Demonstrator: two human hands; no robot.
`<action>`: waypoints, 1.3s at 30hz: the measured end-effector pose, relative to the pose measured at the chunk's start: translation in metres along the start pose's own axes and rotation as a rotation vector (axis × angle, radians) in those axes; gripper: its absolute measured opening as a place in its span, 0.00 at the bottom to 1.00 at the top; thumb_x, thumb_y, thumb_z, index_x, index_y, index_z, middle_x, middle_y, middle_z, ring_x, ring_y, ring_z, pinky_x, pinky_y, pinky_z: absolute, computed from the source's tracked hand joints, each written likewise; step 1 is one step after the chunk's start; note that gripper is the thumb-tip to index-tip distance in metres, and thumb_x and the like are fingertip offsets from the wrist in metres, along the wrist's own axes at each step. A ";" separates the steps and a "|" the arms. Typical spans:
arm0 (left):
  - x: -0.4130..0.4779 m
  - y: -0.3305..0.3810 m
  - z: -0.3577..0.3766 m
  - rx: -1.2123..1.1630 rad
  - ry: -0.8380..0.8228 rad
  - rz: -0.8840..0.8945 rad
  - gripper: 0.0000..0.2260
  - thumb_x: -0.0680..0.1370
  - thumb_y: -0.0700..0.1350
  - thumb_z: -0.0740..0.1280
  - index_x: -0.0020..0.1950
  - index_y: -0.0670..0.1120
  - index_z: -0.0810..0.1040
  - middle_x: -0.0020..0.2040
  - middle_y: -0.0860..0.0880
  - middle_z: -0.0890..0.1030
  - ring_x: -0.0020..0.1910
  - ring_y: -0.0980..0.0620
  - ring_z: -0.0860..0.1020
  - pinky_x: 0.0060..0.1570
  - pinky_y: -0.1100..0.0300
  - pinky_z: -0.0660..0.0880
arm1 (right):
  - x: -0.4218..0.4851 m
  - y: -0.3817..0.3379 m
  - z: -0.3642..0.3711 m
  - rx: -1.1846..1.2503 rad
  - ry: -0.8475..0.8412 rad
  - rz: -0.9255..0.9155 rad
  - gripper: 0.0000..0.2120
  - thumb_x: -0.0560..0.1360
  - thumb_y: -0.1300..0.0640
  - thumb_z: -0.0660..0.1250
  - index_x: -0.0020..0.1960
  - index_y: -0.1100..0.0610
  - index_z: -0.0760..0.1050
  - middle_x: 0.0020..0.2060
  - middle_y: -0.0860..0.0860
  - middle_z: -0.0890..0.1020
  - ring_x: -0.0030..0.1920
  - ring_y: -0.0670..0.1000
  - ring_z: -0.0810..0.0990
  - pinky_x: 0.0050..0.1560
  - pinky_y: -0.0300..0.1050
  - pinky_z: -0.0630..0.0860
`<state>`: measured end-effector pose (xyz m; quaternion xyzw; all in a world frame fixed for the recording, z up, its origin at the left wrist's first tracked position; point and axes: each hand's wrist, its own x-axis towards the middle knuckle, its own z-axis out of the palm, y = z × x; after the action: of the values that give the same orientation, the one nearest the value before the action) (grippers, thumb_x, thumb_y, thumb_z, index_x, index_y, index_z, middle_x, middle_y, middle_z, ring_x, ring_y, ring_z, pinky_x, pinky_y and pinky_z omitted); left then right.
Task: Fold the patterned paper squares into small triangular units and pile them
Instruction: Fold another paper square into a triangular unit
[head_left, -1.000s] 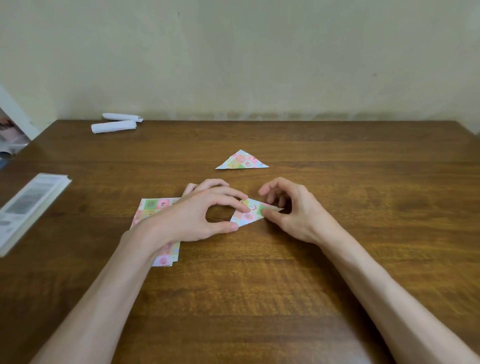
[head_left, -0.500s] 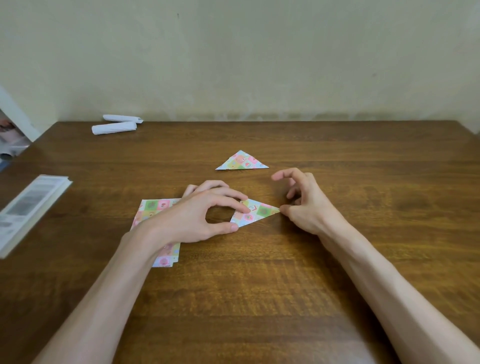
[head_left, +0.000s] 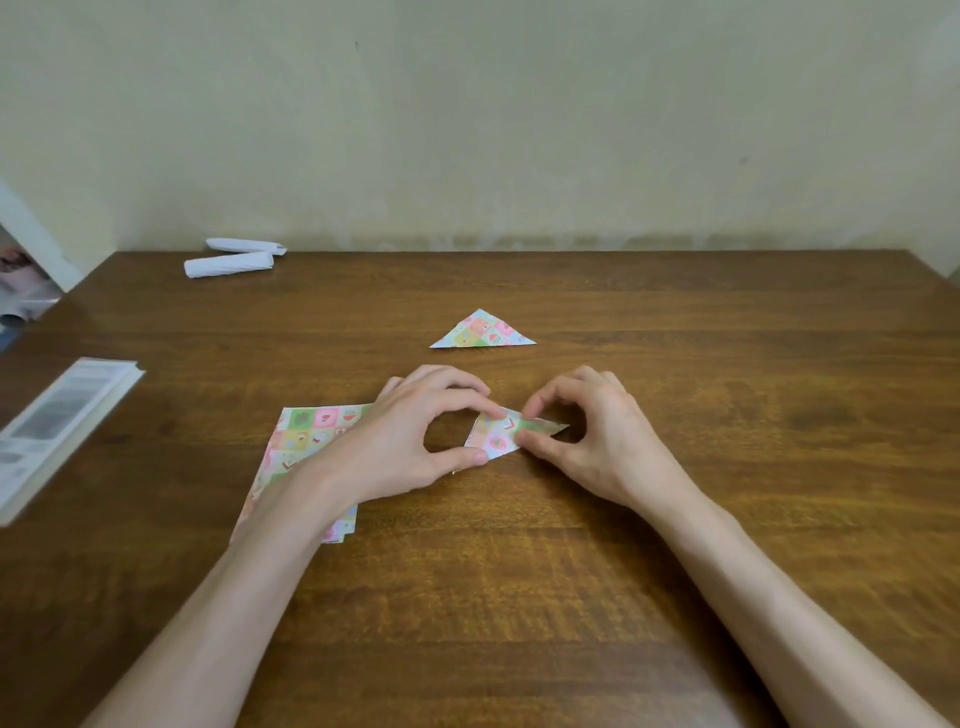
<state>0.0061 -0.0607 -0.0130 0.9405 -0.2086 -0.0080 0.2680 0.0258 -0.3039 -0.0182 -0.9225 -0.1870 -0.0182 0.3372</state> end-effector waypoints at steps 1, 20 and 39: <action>0.000 0.001 0.000 -0.003 0.000 -0.010 0.21 0.77 0.58 0.74 0.68 0.67 0.75 0.68 0.68 0.71 0.73 0.66 0.62 0.70 0.56 0.60 | 0.000 -0.001 0.000 0.020 -0.004 0.003 0.08 0.73 0.47 0.78 0.49 0.43 0.81 0.49 0.41 0.79 0.53 0.44 0.74 0.56 0.43 0.73; 0.006 -0.001 -0.008 -0.167 0.237 -0.233 0.04 0.81 0.52 0.70 0.48 0.58 0.84 0.39 0.57 0.83 0.42 0.58 0.78 0.51 0.58 0.72 | 0.010 0.004 0.000 0.523 0.090 0.101 0.01 0.76 0.55 0.77 0.47 0.49 0.86 0.34 0.46 0.80 0.36 0.42 0.73 0.41 0.34 0.72; 0.003 -0.022 -0.026 -0.285 0.658 -0.484 0.07 0.82 0.49 0.70 0.58 0.55 0.84 0.54 0.54 0.78 0.51 0.58 0.73 0.48 0.68 0.67 | 0.091 -0.015 0.018 0.365 0.042 0.094 0.01 0.77 0.51 0.76 0.48 0.47 0.85 0.41 0.45 0.85 0.40 0.43 0.79 0.43 0.35 0.72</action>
<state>0.0208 -0.0323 -0.0018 0.8684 0.1179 0.2009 0.4377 0.1035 -0.2522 -0.0084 -0.8532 -0.1371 0.0126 0.5032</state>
